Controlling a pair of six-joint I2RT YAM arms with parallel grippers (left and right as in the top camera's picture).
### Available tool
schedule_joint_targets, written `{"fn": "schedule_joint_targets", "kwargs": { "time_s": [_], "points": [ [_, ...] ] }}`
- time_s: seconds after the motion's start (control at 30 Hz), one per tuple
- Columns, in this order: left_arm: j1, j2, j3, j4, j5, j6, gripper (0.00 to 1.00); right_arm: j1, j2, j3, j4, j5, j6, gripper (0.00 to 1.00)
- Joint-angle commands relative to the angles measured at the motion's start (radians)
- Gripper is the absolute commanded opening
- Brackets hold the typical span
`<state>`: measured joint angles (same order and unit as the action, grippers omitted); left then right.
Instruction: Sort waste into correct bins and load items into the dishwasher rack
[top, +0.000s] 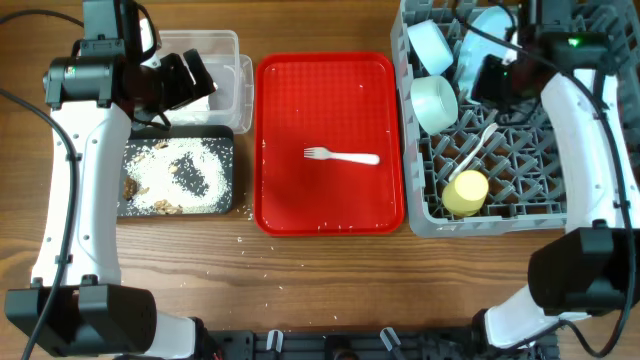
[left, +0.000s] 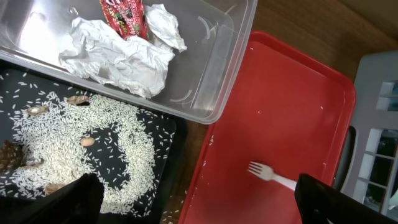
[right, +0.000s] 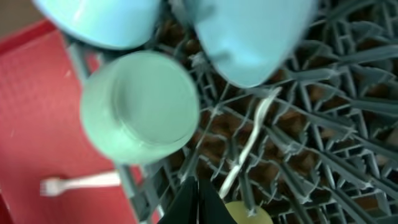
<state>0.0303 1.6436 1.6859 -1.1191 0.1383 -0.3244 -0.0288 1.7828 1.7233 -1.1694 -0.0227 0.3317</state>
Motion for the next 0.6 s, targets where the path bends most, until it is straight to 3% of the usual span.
{"fn": "schedule_joint_targets", "kwargs": {
  "time_s": [0.0,0.1,0.13,0.17,0.2,0.3,0.37,0.57],
  "points": [
    [0.005,-0.005,0.011,0.001,-0.009,-0.005,1.0,0.046,-0.008,-0.015,0.053,-0.221,-0.204,0.05],
    [0.005,-0.005,0.011,0.001,-0.009,-0.005,1.0,0.194,-0.006,-0.016,0.088,-0.275,-0.399,0.17],
    [0.005,-0.005,0.011,0.001,-0.009,-0.005,1.0,0.248,-0.004,-0.017,0.094,-0.273,-0.456,0.25],
    [0.005,-0.005,0.011,0.001,-0.009,-0.005,1.0,0.325,0.002,-0.027,0.121,-0.259,-0.483,0.45],
    [0.005,-0.005,0.011,0.001,-0.009,-0.005,1.0,0.372,0.013,-0.04,0.152,-0.259,-0.483,0.5],
    [0.005,-0.005,0.011,0.001,-0.009,-0.005,1.0,0.48,0.105,-0.1,0.226,-0.266,-0.491,0.54],
    [0.005,-0.005,0.011,0.001,-0.009,-0.005,1.0,0.541,0.203,-0.112,0.237,-0.263,-0.604,0.6],
    [0.005,-0.005,0.011,0.001,-0.009,-0.005,1.0,0.565,0.389,-0.112,0.285,-0.255,-0.729,0.64]
  ]
}}
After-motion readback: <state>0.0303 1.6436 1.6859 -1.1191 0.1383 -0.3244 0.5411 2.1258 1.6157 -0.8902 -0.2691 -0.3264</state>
